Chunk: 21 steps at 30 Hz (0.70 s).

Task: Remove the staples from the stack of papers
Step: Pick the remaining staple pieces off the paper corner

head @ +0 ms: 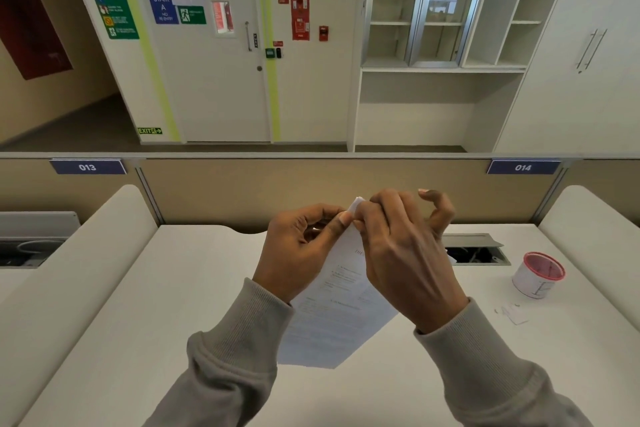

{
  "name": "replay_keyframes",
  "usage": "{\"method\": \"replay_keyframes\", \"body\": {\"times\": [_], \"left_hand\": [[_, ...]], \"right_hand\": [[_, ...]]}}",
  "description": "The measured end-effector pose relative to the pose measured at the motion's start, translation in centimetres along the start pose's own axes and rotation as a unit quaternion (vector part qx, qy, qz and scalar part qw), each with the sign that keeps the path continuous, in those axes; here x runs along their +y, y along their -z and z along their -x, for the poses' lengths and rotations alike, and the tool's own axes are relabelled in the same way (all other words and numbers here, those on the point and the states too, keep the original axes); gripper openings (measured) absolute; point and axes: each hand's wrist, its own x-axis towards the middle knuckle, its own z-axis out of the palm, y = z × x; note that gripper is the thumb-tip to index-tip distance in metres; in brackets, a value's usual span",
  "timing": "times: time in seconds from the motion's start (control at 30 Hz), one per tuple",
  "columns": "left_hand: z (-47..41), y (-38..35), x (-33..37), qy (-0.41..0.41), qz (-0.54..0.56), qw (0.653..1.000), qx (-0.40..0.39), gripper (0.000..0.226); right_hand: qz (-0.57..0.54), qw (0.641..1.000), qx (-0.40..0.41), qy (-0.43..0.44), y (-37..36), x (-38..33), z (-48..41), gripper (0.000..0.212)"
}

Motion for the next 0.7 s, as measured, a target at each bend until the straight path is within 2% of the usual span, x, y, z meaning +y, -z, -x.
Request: {"method": "replay_keyframes", "body": {"times": [0.2, 0.33, 0.6, 0.7], "left_hand": [[0.2, -0.8, -0.1, -0.014, -0.029, 0.998, 0.046, 0.02], [0.3, -1.2, -0.2, -0.008, -0.036, 0.997, 0.063, 0.019], [0.3, -1.4, 0.1, -0.004, -0.004, 1.0, 0.006, 0.033], [0.3, -1.6, 0.2, -0.018, -0.002, 1.0, -0.004, 0.023]], "right_hand": [[0.001, 1.0, 0.005, -0.001, -0.5, 0.1, 0.3, 0.003], [-0.003, 1.0, 0.022, -0.022, -0.7, -0.1, 0.5, 0.01], [-0.052, 0.995, 0.009, -0.085, -1.3, -0.1, 0.9, 0.011], [-0.058, 0.992, 0.018, -0.114, -1.5, -0.3, 1.1, 0.008]]}}
